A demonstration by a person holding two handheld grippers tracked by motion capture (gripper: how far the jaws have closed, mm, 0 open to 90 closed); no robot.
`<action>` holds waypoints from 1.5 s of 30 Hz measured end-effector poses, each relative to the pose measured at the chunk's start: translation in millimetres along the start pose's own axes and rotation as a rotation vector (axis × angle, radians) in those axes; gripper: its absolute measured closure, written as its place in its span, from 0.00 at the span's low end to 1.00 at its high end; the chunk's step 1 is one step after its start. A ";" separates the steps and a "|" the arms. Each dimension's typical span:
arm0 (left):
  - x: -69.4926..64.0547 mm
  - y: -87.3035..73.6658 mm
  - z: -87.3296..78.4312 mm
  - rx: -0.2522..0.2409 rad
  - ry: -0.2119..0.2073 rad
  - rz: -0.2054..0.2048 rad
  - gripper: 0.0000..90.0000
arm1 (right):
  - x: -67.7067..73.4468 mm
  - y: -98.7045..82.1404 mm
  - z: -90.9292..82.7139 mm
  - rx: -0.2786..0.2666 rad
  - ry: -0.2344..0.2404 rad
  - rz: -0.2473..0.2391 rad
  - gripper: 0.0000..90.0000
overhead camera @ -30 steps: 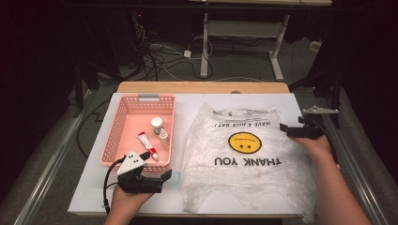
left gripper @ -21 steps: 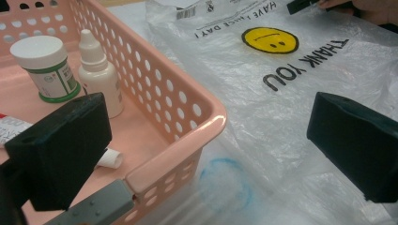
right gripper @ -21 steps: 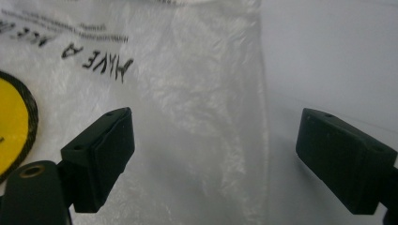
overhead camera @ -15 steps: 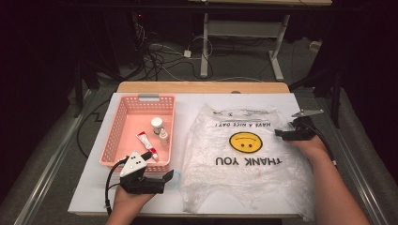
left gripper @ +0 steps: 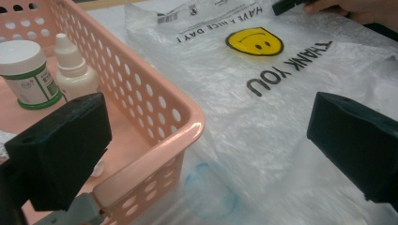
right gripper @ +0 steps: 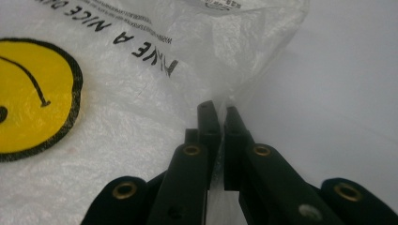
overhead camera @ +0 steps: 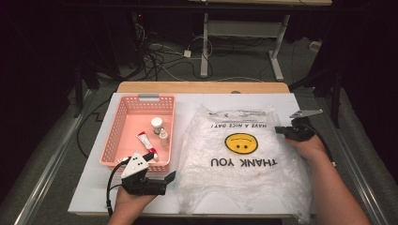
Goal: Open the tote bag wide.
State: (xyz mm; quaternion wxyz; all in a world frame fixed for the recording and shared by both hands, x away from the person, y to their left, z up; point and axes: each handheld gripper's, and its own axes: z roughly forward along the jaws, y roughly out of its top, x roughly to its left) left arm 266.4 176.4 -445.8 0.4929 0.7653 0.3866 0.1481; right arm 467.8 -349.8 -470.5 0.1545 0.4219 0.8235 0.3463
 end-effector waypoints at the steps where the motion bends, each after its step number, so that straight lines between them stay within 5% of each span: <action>1: -0.6 0.5 0.2 -0.001 -0.002 0.001 0.00 | -2.1 1.1 -0.6 -0.017 -0.018 0.015 1.00; 12: -0.8 3.0 -1.0 -0.013 -0.015 -0.002 0.00 | -50.3 13.9 -12.4 -0.157 -0.248 0.220 1.00; 15: 1.9 2.4 -2.4 -0.020 -0.022 -0.011 0.00 | -55.2 11.1 -11.1 -0.151 -0.254 0.241 1.00; 16: 3.1 2.4 -2.5 -0.020 -0.024 -0.014 0.00 | -56.6 7.3 -8.7 -0.129 -0.244 0.251 0.89; 17: 4.1 2.4 -2.5 -0.021 -0.027 -0.019 0.00 | -56.6 7.3 -8.7 -0.129 -0.244 0.251 0.89; 18: 5.0 2.5 -2.4 -0.023 -0.029 -0.023 0.00 | -55.5 5.2 -10.8 -0.128 -0.245 0.257 0.67; 21: 6.4 3.3 -2.3 -0.023 -0.030 -0.024 0.00 | -52.9 5.1 -19.7 -0.122 -0.257 0.245 0.57; 25: 7.7 4.8 -0.1 0.017 -0.040 -0.018 0.00 | -37.6 0.7 -49.3 -0.147 -0.277 0.186 0.53; 29: 5.6 4.9 2.0 0.048 -0.002 0.011 0.00 | -8.9 -19.5 -75.8 -0.165 -0.256 0.147 0.52; 36: 4.8 6.6 0.3 0.042 -0.036 -0.001 0.00 | 47.5 -77.5 -107.6 -0.183 -0.214 0.185 0.49; 40: -0.5 5.3 2.5 0.050 -0.045 0.045 0.00 | 75.0 -106.5 -122.3 -0.187 -0.186 0.220 0.53; 45: -2.6 7.8 4.2 0.018 -0.058 0.031 0.00 | 77.5 -122.2 -119.5 -0.140 -0.172 0.258 0.63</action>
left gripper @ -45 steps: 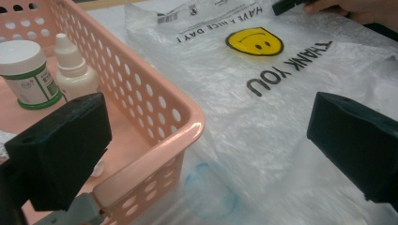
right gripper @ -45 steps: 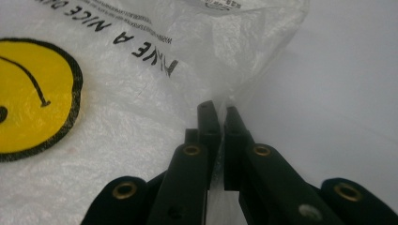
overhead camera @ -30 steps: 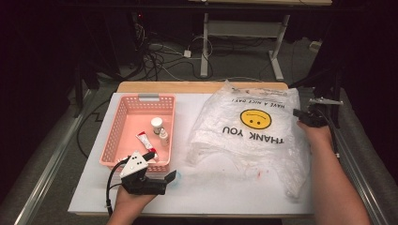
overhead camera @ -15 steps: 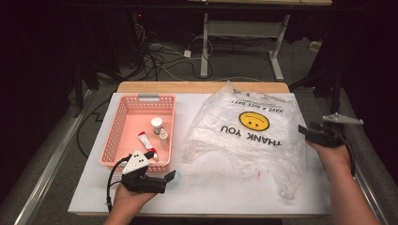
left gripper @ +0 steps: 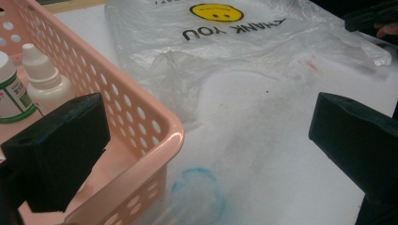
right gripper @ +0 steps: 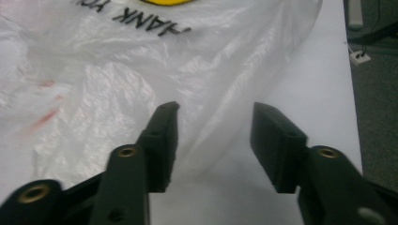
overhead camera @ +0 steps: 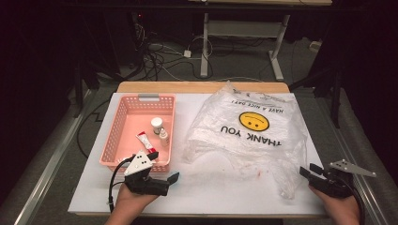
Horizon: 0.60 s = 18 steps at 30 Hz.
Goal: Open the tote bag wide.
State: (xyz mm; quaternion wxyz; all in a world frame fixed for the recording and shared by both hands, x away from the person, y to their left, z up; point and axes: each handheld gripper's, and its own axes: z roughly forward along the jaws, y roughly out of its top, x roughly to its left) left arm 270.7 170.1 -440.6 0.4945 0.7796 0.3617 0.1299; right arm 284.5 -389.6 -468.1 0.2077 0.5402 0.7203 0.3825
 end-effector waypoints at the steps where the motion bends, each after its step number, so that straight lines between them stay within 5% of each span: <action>1: -0.9 0.1 -0.2 -0.003 0.001 0.006 0.00 | -0.8 -1.2 1.4 0.010 0.005 0.003 0.71; 4: -1.3 0.7 -0.8 -0.002 -0.009 0.013 0.00 | 5.3 -4.7 4.2 0.059 0.051 -0.054 1.00; 5: -1.2 1.1 -1.2 -0.007 -0.015 0.008 0.00 | 19.8 -2.1 0.4 0.063 0.078 -0.117 1.00; 10: -1.3 1.6 -1.6 -0.010 -0.020 0.012 0.00 | 51.1 -6.8 -10.3 0.050 0.107 -0.192 1.00; 15: -0.1 1.3 -1.3 -0.007 -0.021 0.015 0.00 | 81.1 -18.1 -20.4 0.057 0.189 -0.231 0.99; 18: -0.1 1.8 -0.2 0.008 -0.015 0.027 0.00 | 90.4 -18.8 -29.2 0.049 0.255 -0.234 0.87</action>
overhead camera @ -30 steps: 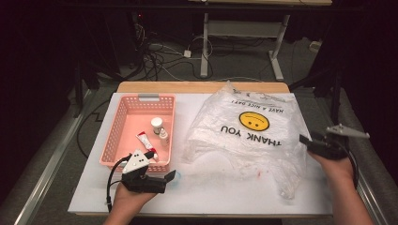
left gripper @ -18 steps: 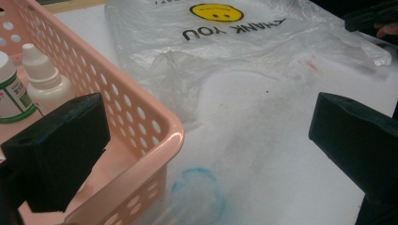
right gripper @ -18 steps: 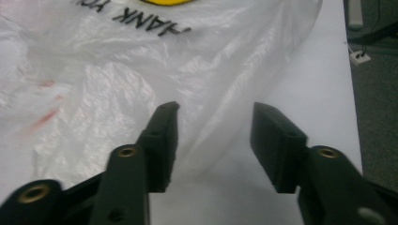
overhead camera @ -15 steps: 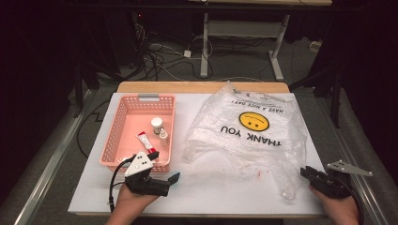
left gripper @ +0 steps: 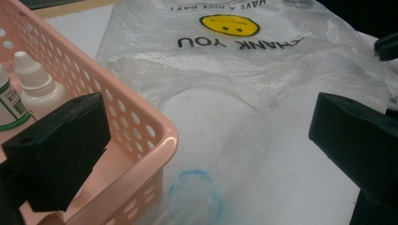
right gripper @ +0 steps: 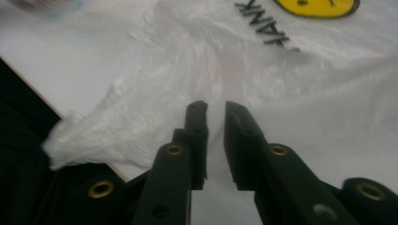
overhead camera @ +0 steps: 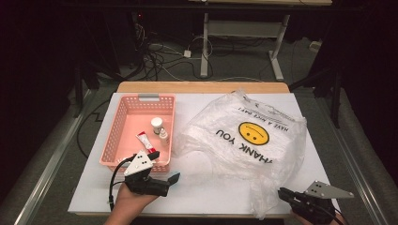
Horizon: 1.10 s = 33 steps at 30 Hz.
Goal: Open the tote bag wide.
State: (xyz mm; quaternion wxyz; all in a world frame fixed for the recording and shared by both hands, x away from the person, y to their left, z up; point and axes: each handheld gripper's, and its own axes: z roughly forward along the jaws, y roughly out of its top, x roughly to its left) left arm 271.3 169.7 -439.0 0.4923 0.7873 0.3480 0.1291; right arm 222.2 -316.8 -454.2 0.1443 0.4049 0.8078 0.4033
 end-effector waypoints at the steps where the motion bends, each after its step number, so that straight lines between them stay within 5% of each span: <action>1: -0.2 0.1 0.0 0.001 0.005 0.005 0.00 | 0.7 3.7 -9.8 -0.033 -0.020 -0.015 0.78; 4: -0.5 1.0 -0.2 0.004 0.004 -0.007 0.00 | -6.2 9.4 -20.7 -0.098 -0.063 0.005 0.72; 5: -0.7 1.2 -0.1 0.004 0.005 -0.010 0.00 | -20.2 17.6 -24.7 -0.130 -0.134 0.007 0.65; 6: -0.9 1.4 -0.1 0.005 0.005 -0.012 0.00 | -20.2 17.6 -24.7 -0.130 -0.134 0.007 0.65; 7: -0.9 1.6 0.1 0.005 0.004 -0.014 0.00 | -44.3 26.4 -21.0 -0.140 -0.185 0.037 0.61; 8: -0.7 1.6 0.4 0.003 -0.002 -0.017 0.00 | -44.3 26.4 -21.0 -0.140 -0.185 0.037 0.61; 9: -0.7 1.5 0.8 -0.003 -0.008 -0.017 0.00 | -58.6 30.5 -17.1 -0.144 -0.190 0.066 0.61; 16: -1.1 1.1 4.4 -0.004 -0.006 -0.006 0.00 | -146.4 65.2 30.3 -0.088 -0.325 0.182 0.37; 21: 2.2 -0.2 5.1 0.000 -0.010 -0.005 0.00 | -183.1 72.4 71.3 0.000 -0.309 0.238 0.28; 24: 2.3 -0.2 1.5 -0.014 -0.005 -0.013 0.00 | -192.4 70.4 87.8 0.070 -0.306 0.246 0.37; 27: 1.7 -0.2 0.1 -0.020 0.006 -0.009 0.00 | -188.0 69.2 93.9 0.072 -0.212 0.188 0.77; 29: 1.7 -0.2 0.5 -0.020 0.001 -0.012 0.00 | -182.3 71.1 96.3 0.079 -0.194 0.184 0.95; 33: 1.3 -0.8 2.5 -0.014 -0.003 -0.008 0.00 | -181.5 67.8 92.0 0.056 -0.294 0.204 1.00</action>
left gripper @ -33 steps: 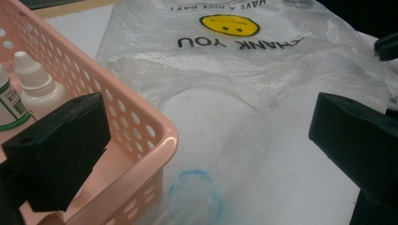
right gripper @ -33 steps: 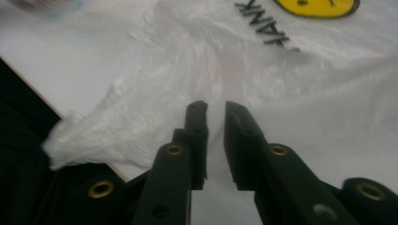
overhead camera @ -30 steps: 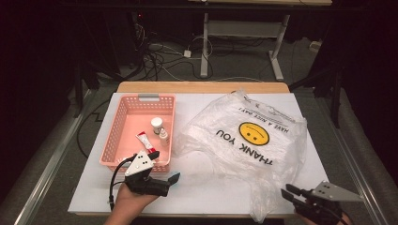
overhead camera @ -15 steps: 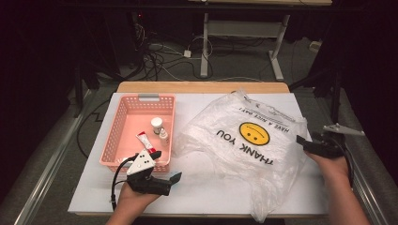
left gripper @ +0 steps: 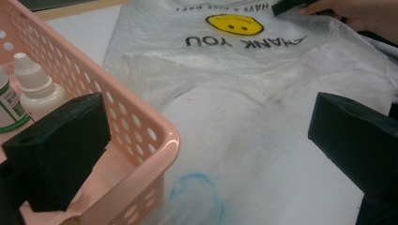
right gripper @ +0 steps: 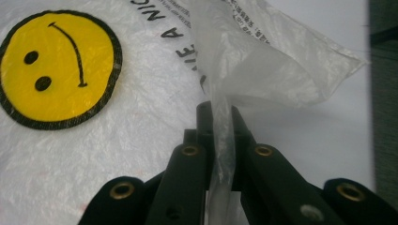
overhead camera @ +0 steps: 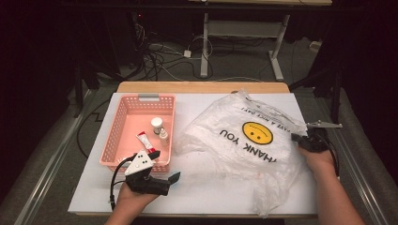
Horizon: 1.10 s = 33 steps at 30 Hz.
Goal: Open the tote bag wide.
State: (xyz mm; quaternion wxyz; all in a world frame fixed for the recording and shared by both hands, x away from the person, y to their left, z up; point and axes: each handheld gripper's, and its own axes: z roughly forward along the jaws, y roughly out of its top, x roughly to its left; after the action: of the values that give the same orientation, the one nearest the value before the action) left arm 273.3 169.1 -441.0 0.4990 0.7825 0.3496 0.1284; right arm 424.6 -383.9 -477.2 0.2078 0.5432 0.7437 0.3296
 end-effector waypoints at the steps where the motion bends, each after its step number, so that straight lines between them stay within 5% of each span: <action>1: 0.5 -0.4 0.6 0.002 -0.001 0.000 0.00 | 0.0 0.0 0.0 0.000 0.000 0.000 1.00; 7: 7.3 -1.7 -1.2 -0.015 0.029 -0.011 0.00 | -24.1 -15.1 -19.9 -0.026 -0.075 0.103 1.00; 11: 10.1 -0.7 -3.8 -0.015 0.037 -0.029 0.00 | -9.8 -28.1 -33.8 -0.042 -0.087 0.092 0.99; 18: 8.1 0.2 -10.5 -0.036 0.045 -0.027 0.00 | 11.3 -44.4 -58.4 -0.081 -0.063 0.018 0.53; 26: 18.6 7.4 -21.9 -0.034 0.063 -0.069 0.00 | 22.9 -60.5 -91.5 -0.194 -0.017 -0.022 0.24; 33: 14.3 3.3 -20.5 -0.036 0.079 -0.051 0.00 | 39.6 -54.2 -99.2 -0.236 0.044 -0.058 0.00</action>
State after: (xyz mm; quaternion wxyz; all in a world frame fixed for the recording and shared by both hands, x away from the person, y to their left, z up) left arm 273.8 192.1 -430.6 0.5018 0.7585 0.3867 0.1527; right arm 309.2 -383.1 -445.1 0.2632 0.4858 0.7196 0.4207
